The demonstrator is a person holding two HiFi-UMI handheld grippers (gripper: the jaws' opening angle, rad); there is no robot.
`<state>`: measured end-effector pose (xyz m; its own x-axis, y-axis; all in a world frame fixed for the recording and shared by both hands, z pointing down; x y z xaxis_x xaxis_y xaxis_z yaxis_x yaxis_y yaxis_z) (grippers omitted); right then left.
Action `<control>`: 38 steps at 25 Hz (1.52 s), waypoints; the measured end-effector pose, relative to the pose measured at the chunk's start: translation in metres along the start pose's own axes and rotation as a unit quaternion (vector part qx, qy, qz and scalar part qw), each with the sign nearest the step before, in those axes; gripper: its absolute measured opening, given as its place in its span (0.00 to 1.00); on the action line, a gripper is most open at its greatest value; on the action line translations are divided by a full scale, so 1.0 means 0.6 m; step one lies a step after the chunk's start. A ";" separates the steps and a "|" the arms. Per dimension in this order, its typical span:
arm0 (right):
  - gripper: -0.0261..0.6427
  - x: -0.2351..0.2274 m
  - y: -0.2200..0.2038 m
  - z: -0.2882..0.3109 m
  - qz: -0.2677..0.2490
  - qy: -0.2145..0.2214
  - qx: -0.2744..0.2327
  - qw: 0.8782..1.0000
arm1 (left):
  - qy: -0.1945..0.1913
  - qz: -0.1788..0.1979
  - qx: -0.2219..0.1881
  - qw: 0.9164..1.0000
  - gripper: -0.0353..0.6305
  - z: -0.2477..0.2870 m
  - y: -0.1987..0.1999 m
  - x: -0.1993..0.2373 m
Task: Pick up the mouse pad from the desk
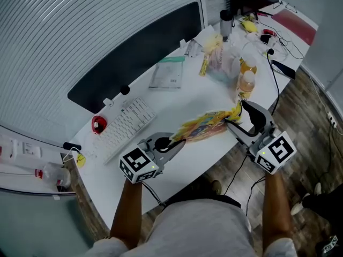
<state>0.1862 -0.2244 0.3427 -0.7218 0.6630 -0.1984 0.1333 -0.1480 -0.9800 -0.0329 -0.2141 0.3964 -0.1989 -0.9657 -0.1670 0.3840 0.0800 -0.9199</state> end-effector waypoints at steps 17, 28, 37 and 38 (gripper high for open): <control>0.42 0.003 0.023 0.014 0.138 0.096 -0.039 0.985 | -0.053 0.005 -0.096 0.994 0.09 -0.041 0.084 -0.003; 0.10 0.029 0.050 0.000 0.098 0.093 -0.069 0.988 | 0.018 -0.058 -0.103 0.993 0.09 -0.041 0.082 0.027; 0.07 0.033 0.050 -0.011 0.072 0.006 -0.053 0.996 | 0.101 -0.110 -0.160 0.976 0.09 -0.037 0.098 0.041; 0.07 0.033 0.050 -0.012 0.071 -0.003 -0.053 0.996 | 0.110 -0.108 -0.160 0.975 0.09 -0.036 0.100 0.042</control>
<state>0.1807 -0.2101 0.3091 -0.6946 0.6364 -0.3355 0.3051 -0.1617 -0.9385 -0.0342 -0.2283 0.3291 -0.4454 -0.8953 0.0042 0.0169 -0.0131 -0.9998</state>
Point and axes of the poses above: the fingertips, and each gripper's own axes: z forward along the fingers, x to its left, y out of its top, the point moved 5 cm from there along -z, backward along the fingers, and after that the axes turned 14 degrees about z, right-handed, at the moved point
